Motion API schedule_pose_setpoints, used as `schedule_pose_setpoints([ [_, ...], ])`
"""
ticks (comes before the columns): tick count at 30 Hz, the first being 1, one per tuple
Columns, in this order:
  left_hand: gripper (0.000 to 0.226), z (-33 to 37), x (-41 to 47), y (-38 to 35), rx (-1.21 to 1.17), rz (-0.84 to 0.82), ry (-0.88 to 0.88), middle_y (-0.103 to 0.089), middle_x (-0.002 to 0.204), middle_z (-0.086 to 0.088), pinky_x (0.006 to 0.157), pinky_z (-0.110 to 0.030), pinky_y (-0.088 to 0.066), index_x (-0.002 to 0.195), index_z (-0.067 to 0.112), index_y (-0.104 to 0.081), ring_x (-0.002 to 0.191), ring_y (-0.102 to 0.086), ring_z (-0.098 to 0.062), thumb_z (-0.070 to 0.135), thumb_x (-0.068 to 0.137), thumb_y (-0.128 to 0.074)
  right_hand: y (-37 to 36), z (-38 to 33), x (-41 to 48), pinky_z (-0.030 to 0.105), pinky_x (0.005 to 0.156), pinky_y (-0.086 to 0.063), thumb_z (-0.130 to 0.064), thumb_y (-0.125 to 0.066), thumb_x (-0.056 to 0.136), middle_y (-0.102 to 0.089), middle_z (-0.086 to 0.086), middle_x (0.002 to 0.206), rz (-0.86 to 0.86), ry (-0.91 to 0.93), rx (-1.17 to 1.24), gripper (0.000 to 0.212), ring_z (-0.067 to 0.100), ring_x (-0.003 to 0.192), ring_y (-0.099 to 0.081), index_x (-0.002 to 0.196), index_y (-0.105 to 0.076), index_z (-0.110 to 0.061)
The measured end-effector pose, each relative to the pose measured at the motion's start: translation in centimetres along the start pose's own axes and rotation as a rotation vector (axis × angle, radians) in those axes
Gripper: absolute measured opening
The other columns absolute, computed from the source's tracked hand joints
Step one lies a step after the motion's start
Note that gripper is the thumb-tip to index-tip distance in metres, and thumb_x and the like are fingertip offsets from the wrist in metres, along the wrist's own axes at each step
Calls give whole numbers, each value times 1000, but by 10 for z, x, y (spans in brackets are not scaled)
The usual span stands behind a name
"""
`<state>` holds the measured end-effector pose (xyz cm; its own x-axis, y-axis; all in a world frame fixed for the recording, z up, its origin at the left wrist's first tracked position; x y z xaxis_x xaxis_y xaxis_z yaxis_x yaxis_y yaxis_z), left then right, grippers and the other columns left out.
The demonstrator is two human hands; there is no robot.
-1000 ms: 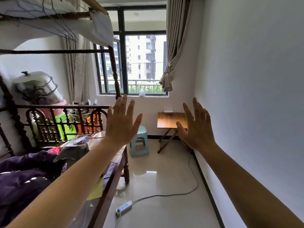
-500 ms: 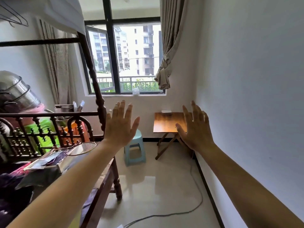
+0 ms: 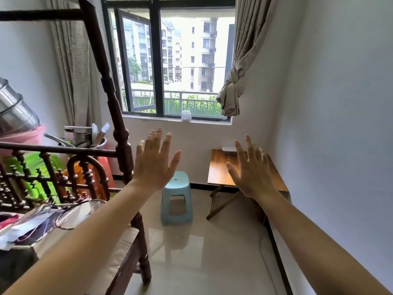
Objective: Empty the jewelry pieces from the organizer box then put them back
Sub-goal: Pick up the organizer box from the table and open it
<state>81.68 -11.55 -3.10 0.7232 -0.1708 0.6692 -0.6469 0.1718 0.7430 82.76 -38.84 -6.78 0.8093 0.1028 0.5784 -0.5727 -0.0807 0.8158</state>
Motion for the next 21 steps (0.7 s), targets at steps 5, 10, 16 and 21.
schedule_pose_setpoints([
  [5, 70, -27, 97, -79, -21, -27, -20, -33, 155, -18, 111, -55, -29, 147, 12, -34, 141, -33, -37, 58, 97, -19, -58, 23, 93, 55, 116, -20, -61, -33, 94, -4, 15, 166, 0, -28, 3, 74, 37, 149, -20, 155, -16, -22],
  [10, 70, -36, 185, -158, -75, -57, -20, -38, 153, -19, 109, -54, -32, 144, 10, -39, 139, -36, -37, 57, 96, -21, -114, 59, 165, 55, 116, -22, -60, -37, 95, -6, 13, 166, 18, -113, 47, 72, 38, 148, -22, 155, -18, -24],
  [16, 70, -29, 279, -276, -57, -89, -86, -35, 154, -19, 109, -55, -32, 145, 10, -38, 140, -35, -36, 57, 96, -20, -211, 114, 254, 55, 114, -26, -59, -37, 95, -14, 16, 164, 17, -149, 43, 70, 38, 146, -27, 153, -23, -22],
  [21, 71, -31, 369, -379, -16, -113, -91, -30, 157, -18, 111, -55, -28, 147, 11, -35, 143, -30, -35, 57, 96, -17, -309, 161, 349, 54, 115, -25, -58, -36, 96, -15, 16, 164, -8, -178, 70, 70, 36, 147, -24, 154, -24, -21],
])
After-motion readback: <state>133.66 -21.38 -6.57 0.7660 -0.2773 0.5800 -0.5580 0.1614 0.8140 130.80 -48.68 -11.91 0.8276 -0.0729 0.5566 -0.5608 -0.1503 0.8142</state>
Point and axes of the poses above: each hand's wrist, its own x-axis towards the middle knuckle, its own y-axis out of the back of the hand, z = x × y, the point moved 6 cm from there along x, towards the middle knuckle
